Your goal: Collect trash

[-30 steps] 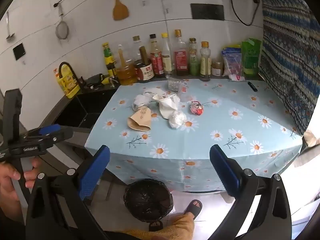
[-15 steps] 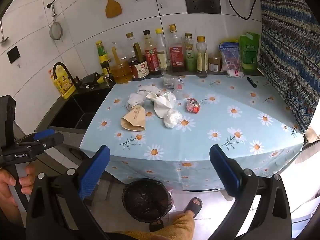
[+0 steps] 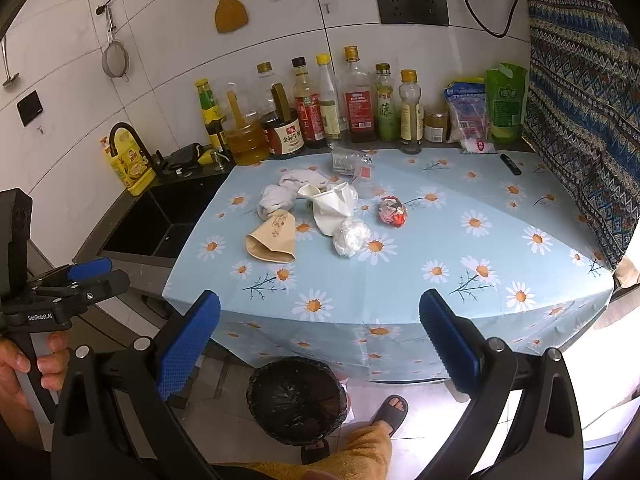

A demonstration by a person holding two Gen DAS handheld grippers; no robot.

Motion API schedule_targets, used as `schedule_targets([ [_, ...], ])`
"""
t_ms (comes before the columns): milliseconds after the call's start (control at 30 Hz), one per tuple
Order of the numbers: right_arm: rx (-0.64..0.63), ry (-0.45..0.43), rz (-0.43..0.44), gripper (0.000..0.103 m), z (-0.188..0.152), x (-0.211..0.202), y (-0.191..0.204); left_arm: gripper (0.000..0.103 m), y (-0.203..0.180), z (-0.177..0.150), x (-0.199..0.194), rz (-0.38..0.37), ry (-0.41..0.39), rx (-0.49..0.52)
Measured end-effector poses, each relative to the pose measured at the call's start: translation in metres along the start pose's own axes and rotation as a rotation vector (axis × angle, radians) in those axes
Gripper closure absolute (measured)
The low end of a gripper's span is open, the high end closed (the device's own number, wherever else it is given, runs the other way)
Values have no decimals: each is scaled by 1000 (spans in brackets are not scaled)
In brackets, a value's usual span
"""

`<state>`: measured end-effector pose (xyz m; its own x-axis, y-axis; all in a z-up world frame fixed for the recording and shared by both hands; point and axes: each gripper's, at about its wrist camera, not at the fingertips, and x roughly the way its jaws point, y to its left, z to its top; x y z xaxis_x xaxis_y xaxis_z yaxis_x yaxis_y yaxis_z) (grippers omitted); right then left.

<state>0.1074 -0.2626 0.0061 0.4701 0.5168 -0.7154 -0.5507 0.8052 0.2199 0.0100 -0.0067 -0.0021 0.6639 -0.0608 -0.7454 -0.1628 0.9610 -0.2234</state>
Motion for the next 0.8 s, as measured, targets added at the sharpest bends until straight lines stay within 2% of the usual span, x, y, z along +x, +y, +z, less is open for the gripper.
schedule_targets([
  [400, 0, -7, -27, 4, -3, -4, -5, 7, -1, 0, -3, -15, -4, -12],
  [800, -11, -10, -29, 4, -1, -5, 9, 7, 5, -1, -5, -10, -6, -6],
])
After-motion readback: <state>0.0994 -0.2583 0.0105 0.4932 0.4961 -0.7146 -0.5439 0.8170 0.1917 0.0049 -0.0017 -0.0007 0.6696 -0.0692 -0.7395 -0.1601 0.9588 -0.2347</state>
